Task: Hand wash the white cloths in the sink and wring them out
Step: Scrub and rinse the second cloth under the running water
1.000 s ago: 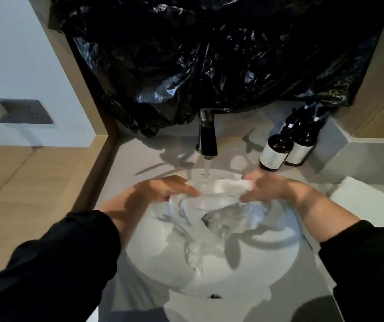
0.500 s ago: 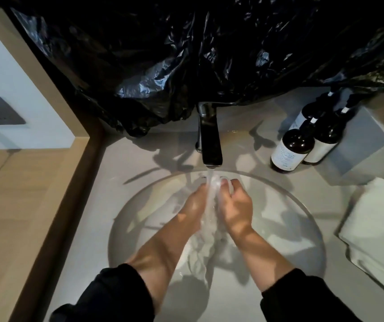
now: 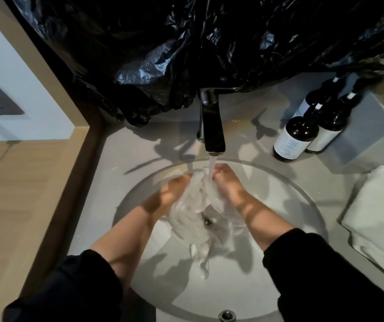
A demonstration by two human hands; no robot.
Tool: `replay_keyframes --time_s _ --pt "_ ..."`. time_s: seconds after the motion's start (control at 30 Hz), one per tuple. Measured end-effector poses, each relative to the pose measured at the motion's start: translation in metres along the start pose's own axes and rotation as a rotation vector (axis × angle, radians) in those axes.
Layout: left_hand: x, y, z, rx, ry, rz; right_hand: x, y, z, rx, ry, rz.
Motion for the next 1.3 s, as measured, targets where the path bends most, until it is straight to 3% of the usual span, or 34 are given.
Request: replay_keyframes --time_s 0.07,0.2,0.27,0.37,0.4,0.47,0.53,0.6,0.7,0.8,0.87,1.0,1.17,1.3 --pt "-0.012 0.009 -0.005 -0.001 -0.071 0.167 0.008 0.004 0.0 0.144 -0.091 0.146" --pt "-0.026 -0.006 -0.002 0.009 -0.232 0.602 0.002 -0.004 -0.002 0.353 -0.16 0.042" --pt "-0.029 -0.002 0.004 -0.16 -0.317 0.645 -0.016 -0.005 -0.002 0.407 -0.248 0.07" --pt "-0.021 0.003 0.012 -0.308 -0.275 0.599 -0.024 0.008 -0.012 0.41 -0.203 0.243" --pt "-0.018 0.004 0.012 -0.26 -0.228 0.456 -0.027 0.015 -0.011 0.377 -0.153 0.29" --pt "-0.007 0.004 0.009 0.0 -0.146 0.156 -0.024 0.03 -0.012 0.344 -0.029 0.372" --pt "0.013 0.002 0.009 0.203 -0.14 0.114 -0.018 0.042 -0.014 0.391 0.082 0.404" --pt "0.031 -0.005 0.012 0.265 -0.103 0.058 -0.012 0.051 -0.016 0.445 0.141 0.419" --pt "0.04 -0.018 0.019 0.11 -0.041 -0.085 -0.006 0.058 -0.013 0.294 0.087 0.512" --pt "0.025 -0.021 0.024 -0.15 0.055 -0.338 -0.01 0.057 -0.007 0.06 0.144 0.16" --pt "0.013 -0.021 0.027 -0.19 0.073 -0.455 -0.013 0.047 -0.005 -0.065 0.189 -0.053" --pt "-0.003 -0.031 0.026 -0.166 0.041 -0.626 -0.008 0.003 -0.015 -0.228 0.266 0.135" --pt "-0.001 -0.037 0.023 -0.151 0.006 -0.353 -0.014 -0.022 -0.008 -0.426 0.193 -0.029" --pt "-0.004 -0.028 0.018 -0.253 -0.064 -0.073 -0.023 0.01 0.005 -0.199 0.003 0.14"
Point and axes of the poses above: each hand's wrist, its own z-axis towards the middle knuckle, its own y-axis out of the back of the hand, x = y × z, the point moved 1 cm from there along z, towards the middle knuckle, and after that the axes turned 2 degrees about -z, right-handed, at the moved point
